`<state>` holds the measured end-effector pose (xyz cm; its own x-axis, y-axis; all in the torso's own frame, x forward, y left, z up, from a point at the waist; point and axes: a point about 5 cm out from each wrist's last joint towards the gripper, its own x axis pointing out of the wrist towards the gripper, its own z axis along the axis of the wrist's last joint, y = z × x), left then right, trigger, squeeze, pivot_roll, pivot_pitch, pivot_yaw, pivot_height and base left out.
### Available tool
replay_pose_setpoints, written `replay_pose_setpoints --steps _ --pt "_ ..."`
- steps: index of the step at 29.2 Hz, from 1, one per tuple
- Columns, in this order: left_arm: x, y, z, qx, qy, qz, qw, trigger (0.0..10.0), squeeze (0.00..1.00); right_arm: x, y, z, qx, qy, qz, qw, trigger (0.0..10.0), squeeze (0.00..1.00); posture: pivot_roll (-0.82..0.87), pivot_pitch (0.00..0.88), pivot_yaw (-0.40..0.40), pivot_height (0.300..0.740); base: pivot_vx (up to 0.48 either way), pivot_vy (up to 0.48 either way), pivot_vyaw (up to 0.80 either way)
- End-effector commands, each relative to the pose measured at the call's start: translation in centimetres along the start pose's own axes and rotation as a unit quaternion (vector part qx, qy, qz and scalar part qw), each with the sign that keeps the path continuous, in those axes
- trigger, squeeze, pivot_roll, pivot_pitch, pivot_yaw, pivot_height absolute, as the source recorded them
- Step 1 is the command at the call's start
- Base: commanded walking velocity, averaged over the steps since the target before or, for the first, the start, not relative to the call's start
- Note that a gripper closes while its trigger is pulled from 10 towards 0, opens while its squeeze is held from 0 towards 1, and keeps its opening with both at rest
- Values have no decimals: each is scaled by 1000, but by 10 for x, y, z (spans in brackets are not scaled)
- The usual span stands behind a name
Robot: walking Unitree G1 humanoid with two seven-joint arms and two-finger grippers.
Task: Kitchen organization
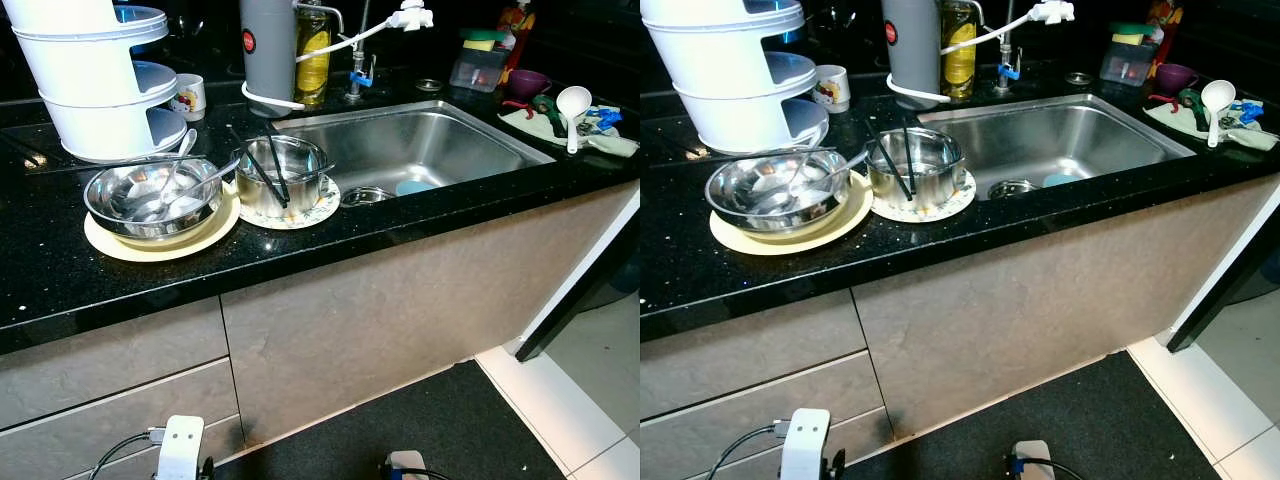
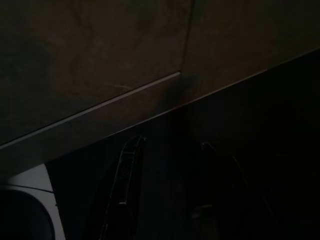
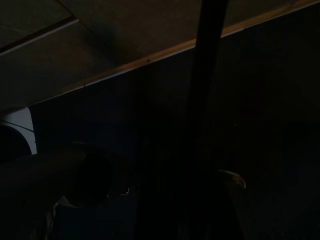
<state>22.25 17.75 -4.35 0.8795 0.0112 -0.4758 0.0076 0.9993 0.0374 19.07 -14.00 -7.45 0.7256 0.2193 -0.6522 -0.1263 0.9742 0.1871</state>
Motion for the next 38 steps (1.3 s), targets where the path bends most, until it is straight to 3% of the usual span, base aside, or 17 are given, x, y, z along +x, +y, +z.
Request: replay_pose_setpoints --steps 1,5,6,10,16,21,25,32,38 --pt "-3 -7 -8 -1 21 -15 1000 10000 0 -8 -21 -11 -6 25 -46 999 10000 0 -45 127 -47 740 0 0 0" --pt "-2 -12 -14 -14 54 -30 998 10000 0 -6 -19 -5 -8 13 -42 999 10000 0 -45 127 -47 740 0 0 0" --pt "-2 -13 -15 5 58 -34 998 10000 0 -4 -17 -1 -9 5 -39 999 10000 0 -51 126 -41 740 0 0 0" --pt "-1 -13 -14 15 54 -34 998 10000 0 -3 -16 2 -11 0 -37 999 10000 0 -51 126 -41 740 0 0 0" --pt "-2 -12 -16 -21 58 -33 998 10000 0 -3 -15 4 -25 -3 -29 999 10000 0 -57 127 -33 740 0 0 0" --pt "-3 -18 -16 -18 61 -53 997 10000 0 -2 -13 5 -45 -3 -17 999 10000 0 -58 128 -35 740 0 0 0" --pt "-1 -21 -12 -9 50 -51 997 10000 0 -2 -13 5 -54 -3 -13 998 10000 0 -57 127 -37 740 0 0 800" --pt "0 -24 -18 -8 93 -63 994 10000 0 -2 -14 8 -54 -10 -15 998 10000 0 -57 130 -39 740 0 0 800" --pt "1 -19 -18 39 100 -51 993 10000 0 -3 -16 8 -57 -13 -24 998 10000 0 -55 133 -34 740 0 0 800"
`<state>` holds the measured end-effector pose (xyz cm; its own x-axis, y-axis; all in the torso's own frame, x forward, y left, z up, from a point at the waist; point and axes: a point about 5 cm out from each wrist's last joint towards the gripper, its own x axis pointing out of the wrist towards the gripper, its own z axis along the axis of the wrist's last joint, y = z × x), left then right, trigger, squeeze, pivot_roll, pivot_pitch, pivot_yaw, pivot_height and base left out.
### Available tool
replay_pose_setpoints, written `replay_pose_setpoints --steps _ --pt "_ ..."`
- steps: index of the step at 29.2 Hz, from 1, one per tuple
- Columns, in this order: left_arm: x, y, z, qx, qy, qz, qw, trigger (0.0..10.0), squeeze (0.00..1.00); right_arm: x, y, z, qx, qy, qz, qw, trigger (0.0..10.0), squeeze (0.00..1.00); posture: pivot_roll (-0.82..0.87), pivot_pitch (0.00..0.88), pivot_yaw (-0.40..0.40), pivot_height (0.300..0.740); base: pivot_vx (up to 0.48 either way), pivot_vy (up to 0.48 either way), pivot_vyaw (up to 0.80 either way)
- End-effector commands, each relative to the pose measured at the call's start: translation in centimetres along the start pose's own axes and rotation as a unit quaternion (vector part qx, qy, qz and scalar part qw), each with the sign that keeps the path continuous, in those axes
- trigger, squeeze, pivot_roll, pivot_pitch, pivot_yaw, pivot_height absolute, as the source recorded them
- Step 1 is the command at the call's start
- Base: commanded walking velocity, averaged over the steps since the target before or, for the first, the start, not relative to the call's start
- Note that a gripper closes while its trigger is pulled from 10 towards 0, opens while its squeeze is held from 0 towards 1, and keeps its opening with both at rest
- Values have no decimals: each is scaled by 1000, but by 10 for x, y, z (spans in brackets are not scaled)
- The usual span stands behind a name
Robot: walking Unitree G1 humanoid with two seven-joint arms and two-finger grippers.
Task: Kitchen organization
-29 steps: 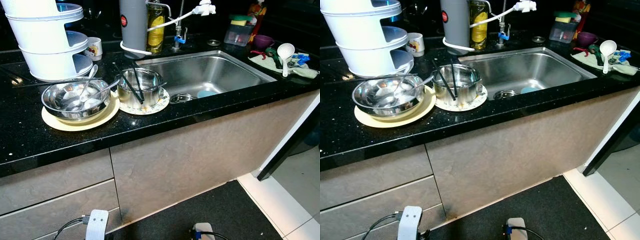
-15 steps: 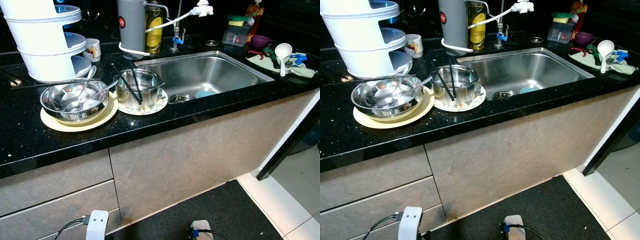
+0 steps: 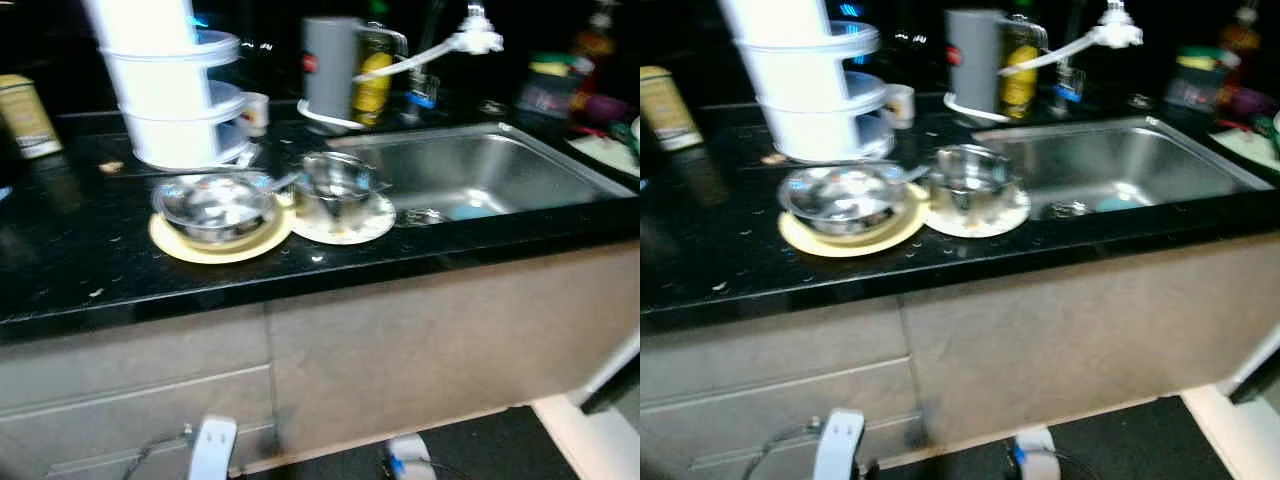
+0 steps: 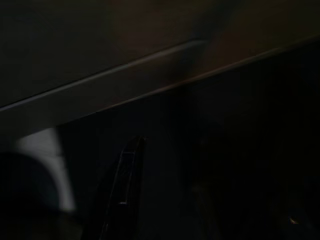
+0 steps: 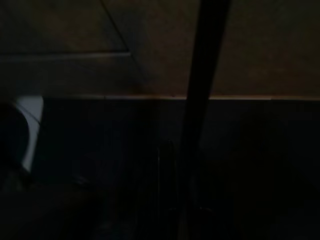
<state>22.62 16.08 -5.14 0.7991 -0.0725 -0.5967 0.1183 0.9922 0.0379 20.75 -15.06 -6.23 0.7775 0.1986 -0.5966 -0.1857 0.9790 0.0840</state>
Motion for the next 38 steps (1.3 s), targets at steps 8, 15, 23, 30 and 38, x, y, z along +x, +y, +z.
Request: replay_pose_setpoints --steps 8,15,23,30,38 --pt "-1 -6 -1 34 -3 -20 999 10000 0 -7 -8 -16 28 29 -34 999 10000 0 -55 132 -18 740 0 0 600" --pt "1 -8 1 28 2 -29 999 10000 0 -10 -10 -21 20 42 -47 998 10000 0 -56 127 -14 740 0 0 0" --pt "0 -4 0 15 0 -17 1000 10000 0 -10 -11 -20 23 36 -53 998 10000 0 -60 123 -9 740 0 0 0" --pt "0 -1 0 6 0 -11 1000 10000 0 -8 -13 -15 23 25 -53 998 10000 0 -65 121 -7 740 0 -298 0" --pt "0 -4 1 1 -3 -12 1000 10000 0 -8 -13 -14 22 23 -52 998 10000 0 -67 121 -11 740 0 -384 0"
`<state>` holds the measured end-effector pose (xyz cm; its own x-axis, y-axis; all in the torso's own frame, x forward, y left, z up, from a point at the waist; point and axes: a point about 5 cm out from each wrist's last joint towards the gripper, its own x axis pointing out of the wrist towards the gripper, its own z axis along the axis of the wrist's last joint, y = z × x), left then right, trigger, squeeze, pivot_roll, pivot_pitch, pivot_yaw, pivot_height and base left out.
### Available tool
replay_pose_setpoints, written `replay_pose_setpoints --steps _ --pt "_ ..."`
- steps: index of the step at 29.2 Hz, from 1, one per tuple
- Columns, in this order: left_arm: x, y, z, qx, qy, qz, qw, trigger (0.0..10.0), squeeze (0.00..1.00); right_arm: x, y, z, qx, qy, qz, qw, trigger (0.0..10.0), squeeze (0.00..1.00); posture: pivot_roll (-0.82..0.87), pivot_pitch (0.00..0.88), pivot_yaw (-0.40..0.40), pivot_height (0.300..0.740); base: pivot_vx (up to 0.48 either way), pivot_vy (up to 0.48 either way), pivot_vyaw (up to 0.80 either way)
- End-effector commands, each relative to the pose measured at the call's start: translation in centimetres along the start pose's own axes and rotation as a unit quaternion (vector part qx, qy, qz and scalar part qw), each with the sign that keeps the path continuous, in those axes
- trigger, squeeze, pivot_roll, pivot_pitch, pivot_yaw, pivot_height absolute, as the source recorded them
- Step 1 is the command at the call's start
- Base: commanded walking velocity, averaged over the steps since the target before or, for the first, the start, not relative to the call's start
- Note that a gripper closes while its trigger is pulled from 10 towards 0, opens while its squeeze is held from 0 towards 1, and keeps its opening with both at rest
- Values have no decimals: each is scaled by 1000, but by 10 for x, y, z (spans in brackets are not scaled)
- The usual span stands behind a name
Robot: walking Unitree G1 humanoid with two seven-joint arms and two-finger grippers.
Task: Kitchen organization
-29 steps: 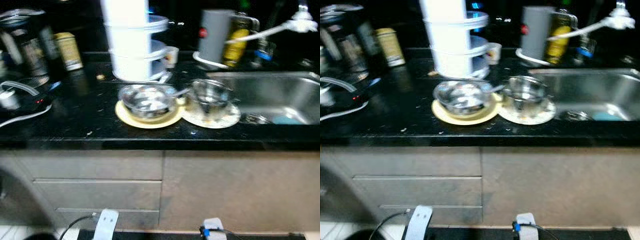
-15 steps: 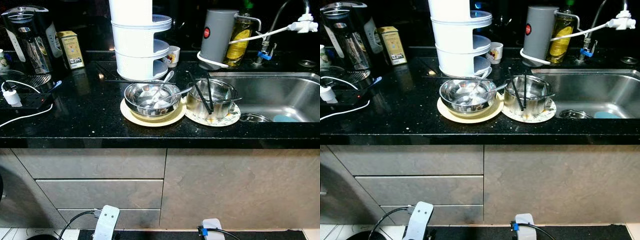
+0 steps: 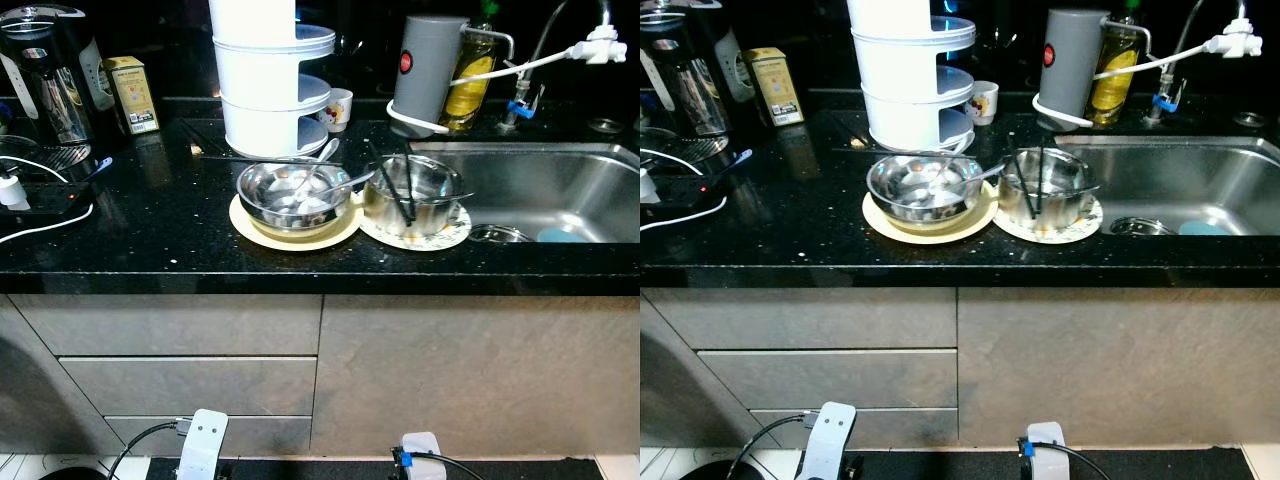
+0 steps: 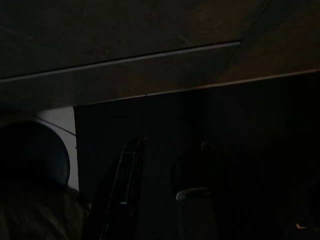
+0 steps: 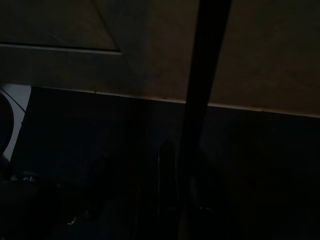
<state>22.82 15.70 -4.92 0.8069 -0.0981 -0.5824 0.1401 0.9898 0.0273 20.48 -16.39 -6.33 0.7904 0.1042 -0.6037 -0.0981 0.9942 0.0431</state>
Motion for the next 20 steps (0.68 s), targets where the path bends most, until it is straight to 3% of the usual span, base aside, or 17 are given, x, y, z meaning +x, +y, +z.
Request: replay_pose_setpoints --steps 1,20 --pt "0 0 -2 -2 5 0 1000 10000 0 -4 -1 -11 11 24 -5 1000 10000 0 -67 121 -11 740 0 -480 0" --pt "1 0 1 -7 0 0 1000 10000 0 -4 -1 -12 11 25 -2 1000 10000 0 -71 122 -12 740 0 -480 0"
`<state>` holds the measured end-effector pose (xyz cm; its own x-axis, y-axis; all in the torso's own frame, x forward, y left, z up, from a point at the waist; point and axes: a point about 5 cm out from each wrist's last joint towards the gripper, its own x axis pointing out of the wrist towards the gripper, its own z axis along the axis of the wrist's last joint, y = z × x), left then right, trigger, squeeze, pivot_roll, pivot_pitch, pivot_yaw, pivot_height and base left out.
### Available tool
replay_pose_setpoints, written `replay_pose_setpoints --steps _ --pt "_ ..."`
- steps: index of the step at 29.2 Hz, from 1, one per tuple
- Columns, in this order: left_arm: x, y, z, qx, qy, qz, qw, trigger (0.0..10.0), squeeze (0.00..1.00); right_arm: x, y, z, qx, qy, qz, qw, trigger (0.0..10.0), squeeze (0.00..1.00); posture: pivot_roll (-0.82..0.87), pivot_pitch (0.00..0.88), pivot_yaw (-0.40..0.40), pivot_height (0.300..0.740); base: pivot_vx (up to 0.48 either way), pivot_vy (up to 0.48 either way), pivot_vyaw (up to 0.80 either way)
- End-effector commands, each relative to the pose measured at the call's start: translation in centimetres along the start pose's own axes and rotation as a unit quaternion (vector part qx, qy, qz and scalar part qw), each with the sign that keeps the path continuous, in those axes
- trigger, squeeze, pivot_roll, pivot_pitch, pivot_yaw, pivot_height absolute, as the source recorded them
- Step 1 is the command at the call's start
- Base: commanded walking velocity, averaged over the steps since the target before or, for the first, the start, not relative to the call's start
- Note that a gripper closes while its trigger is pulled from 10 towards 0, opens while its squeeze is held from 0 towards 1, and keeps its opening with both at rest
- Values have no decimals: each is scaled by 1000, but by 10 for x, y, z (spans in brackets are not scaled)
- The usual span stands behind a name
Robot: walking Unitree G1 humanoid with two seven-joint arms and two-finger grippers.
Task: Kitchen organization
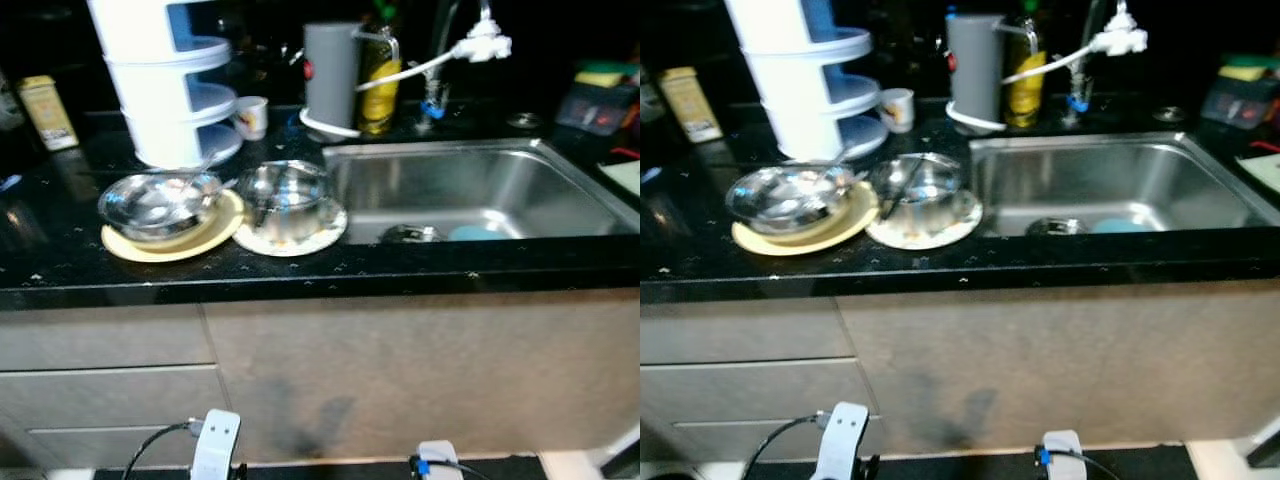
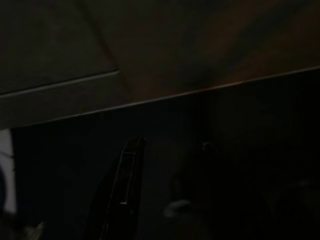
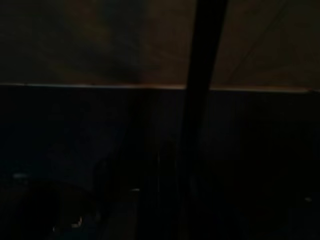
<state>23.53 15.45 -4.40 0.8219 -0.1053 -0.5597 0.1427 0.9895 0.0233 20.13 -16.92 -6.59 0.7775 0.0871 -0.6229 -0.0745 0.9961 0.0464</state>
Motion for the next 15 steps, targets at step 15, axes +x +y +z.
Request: replay_pose_setpoints --steps 15 --pt "-2 1 -6 -6 11 1 1000 10000 0 -2 4 -7 1 14 9 1000 10000 0 -72 125 -13 740 0 -480 0"
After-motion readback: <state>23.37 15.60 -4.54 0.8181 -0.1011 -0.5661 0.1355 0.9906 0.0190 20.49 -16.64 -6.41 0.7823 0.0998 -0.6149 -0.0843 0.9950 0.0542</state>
